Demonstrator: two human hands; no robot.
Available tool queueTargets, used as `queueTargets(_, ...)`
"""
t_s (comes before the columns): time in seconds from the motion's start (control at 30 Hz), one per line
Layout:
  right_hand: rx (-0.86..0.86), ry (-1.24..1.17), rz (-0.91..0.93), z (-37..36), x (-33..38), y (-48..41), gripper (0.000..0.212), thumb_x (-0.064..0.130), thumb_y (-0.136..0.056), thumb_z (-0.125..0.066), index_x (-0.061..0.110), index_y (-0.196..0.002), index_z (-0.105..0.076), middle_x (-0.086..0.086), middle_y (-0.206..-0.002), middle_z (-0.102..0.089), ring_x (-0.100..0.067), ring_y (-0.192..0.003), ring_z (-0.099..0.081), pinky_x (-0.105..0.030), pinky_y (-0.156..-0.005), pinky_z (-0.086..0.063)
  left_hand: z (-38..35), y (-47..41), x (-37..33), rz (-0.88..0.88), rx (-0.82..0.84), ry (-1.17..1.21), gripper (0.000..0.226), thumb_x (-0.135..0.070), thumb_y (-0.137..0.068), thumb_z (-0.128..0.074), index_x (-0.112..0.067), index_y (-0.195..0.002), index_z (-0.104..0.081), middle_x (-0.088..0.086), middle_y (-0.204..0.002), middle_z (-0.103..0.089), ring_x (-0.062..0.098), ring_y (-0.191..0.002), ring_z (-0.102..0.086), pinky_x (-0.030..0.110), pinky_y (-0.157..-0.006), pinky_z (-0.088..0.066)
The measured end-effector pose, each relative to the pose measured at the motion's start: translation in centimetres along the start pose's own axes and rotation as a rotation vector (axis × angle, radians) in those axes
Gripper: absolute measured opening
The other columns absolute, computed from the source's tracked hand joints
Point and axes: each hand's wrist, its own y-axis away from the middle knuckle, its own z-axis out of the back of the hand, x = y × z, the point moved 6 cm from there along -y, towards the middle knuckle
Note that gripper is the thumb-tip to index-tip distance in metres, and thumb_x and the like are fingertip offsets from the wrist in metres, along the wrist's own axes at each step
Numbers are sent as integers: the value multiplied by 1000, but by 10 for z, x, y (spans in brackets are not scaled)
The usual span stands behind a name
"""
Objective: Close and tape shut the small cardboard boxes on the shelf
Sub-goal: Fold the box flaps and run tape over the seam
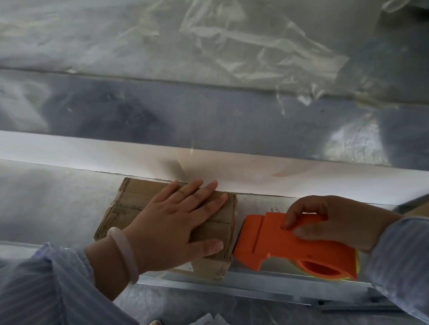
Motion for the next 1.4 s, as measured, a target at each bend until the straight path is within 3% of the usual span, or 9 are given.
queueTargets(0.2, -28, -102, -19, -3, -15, 6, 11, 23, -80, -75, 31, -87, -73, 2, -91, -75, -19, -78, -73, -28, -65, -58, 0, -1, -1, 4, 20, -32, 78, -84, -75, 11, -49, -143, 28, -17, -155, 31, 8, -145, 26, 35, -117, 19)
queueTargets(0.33, -39, -83, -24, -9, -22, 10, 18, 41, -66, -79, 41, -83, -72, 7, -97, -74, -23, -87, -73, -38, -74, -61, -1, -1, 0, 8, 28, -42, 75, -84, -77, 6, -51, -139, 31, -19, -154, 34, 6, -145, 28, 35, -118, 19)
queueTargets(0.47, -48, -64, -3, -10, -19, 13, 15, 39, -71, -84, 42, -79, -72, 10, -95, -73, -20, -86, -73, -42, -79, -61, -2, -2, 0, -5, 21, -31, 76, -85, -77, 5, -51, -142, 28, -19, -155, 30, 6, -146, 24, 35, -118, 18)
queueTargets(0.8, -12, 264, 10, -10, 18, 11, 11, 44, -80, -74, 51, -84, -67, 27, -88, -67, 0, -78, -67, -15, -63, -53, -1, -2, 0, -16, 24, -26, 78, -86, -74, 12, -51, -142, 26, -18, -156, 27, 8, -146, 22, 34, -116, 19)
queueTargets(0.93, 66, 639, -154, -27, -17, 11, 15, 44, -86, -68, 39, -99, -64, 16, -103, -64, -7, -92, -63, -23, -79, -52, 0, -3, 0, -14, 30, -18, 79, -85, -76, 9, -50, -145, 23, -17, -158, 23, 7, -147, 21, 37, -120, 14)
queueTargets(1.07, -144, 446, -39, 4, -4, 21, 17, 47, -75, -77, 53, -84, -64, 20, -92, -65, -3, -82, -64, -20, -71, -54, 1, -6, 2, -22, -13, 5, 83, -87, -75, 13, -48, -148, 17, -16, -159, 19, 8, -148, 16, 33, -118, 16)
queueTargets(1.27, -257, 548, -9, 6, -8, 20, 13, 51, -79, -71, 51, -85, -59, 20, -95, -64, -3, -86, -61, -26, -79, -55, 2, -3, 0, -26, -50, -8, 80, -83, -86, -3, -41, -154, -3, -10, -162, -1, 14, -150, -2, 34, -118, 9)
queueTargets(1.33, -262, 633, -34, -4, -18, 23, 18, 54, -84, -65, 55, -97, -52, 16, -104, -66, -6, -89, -63, -25, -82, -54, 0, -1, 0, -21, -53, 6, 81, -85, -84, 0, -43, -153, 0, -12, -162, 3, 11, -150, 3, 34, -118, 10)
queueTargets(1.4, -253, 828, -17, -14, -32, 20, 42, 58, -89, -56, 58, -127, -39, 11, -120, -64, -12, -100, -64, -24, -88, -51, 1, -1, 0, -20, -63, 11, 81, -85, -83, 2, -43, -152, 1, -13, -161, 4, 10, -149, 5, 35, -118, 10)
